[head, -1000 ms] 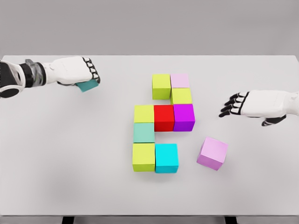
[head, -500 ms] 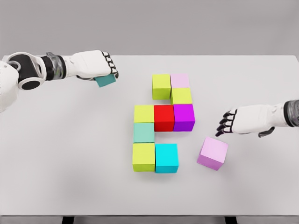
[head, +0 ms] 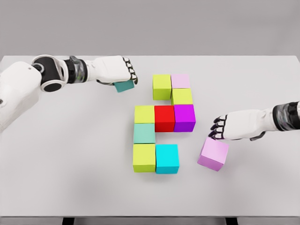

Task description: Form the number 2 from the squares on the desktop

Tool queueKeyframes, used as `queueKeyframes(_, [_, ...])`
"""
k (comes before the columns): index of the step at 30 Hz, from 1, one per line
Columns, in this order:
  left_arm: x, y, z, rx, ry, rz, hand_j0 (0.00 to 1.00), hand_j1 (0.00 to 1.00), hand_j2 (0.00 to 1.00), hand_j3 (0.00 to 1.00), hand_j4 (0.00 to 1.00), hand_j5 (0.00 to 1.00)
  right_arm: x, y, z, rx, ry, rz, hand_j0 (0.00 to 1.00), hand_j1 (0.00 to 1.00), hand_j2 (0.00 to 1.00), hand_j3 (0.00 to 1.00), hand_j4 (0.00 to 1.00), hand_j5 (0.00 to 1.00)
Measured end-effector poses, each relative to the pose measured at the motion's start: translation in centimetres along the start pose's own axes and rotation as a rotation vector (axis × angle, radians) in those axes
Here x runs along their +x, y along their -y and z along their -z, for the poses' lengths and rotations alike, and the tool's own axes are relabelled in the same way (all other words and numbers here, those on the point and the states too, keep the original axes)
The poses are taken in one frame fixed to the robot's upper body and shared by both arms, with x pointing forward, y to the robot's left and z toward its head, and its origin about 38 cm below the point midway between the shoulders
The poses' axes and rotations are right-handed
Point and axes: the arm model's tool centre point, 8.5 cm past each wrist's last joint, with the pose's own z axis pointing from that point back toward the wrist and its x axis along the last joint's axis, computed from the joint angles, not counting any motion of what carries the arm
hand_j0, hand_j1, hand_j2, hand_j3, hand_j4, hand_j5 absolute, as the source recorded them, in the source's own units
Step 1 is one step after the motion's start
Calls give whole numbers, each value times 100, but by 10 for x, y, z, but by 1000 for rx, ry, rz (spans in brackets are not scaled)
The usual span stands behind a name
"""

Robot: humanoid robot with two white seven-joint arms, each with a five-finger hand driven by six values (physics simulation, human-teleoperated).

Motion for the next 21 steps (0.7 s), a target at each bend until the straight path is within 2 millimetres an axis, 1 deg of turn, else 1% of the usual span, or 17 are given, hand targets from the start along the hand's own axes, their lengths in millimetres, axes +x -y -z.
queueKeyframes(7, [5,3,4,-14,11,-1,72,72,72,72,72,72,7,7,3,-9,18,-28,100,100,100,100,100,100])
queueKeyframes(9, [4,2,4,-15,10,1,74,74,74,74,74,74,11,10,4,-14,28,-39,100,100,100,100,100,100])
queueKeyframes(11, [4,2,4,-17,11,3,74,74,74,74,74,74,13,12,4,-18,34,-45,100,100,100,100,100,100])
queueKeyframes(15, [9,3,8,-24,23,6,76,76,76,76,76,76,13,14,3,-23,32,-48,100,100,100,100,100,100])
queueKeyframes(17, [10,3,9,-26,26,7,79,79,79,79,79,79,8,14,0,-26,18,-43,100,100,100,100,100,100])
queueKeyframes(21, [12,3,13,-26,32,9,99,99,99,99,99,99,-1,6,-7,-16,-12,-9,100,100,100,100,100,100])
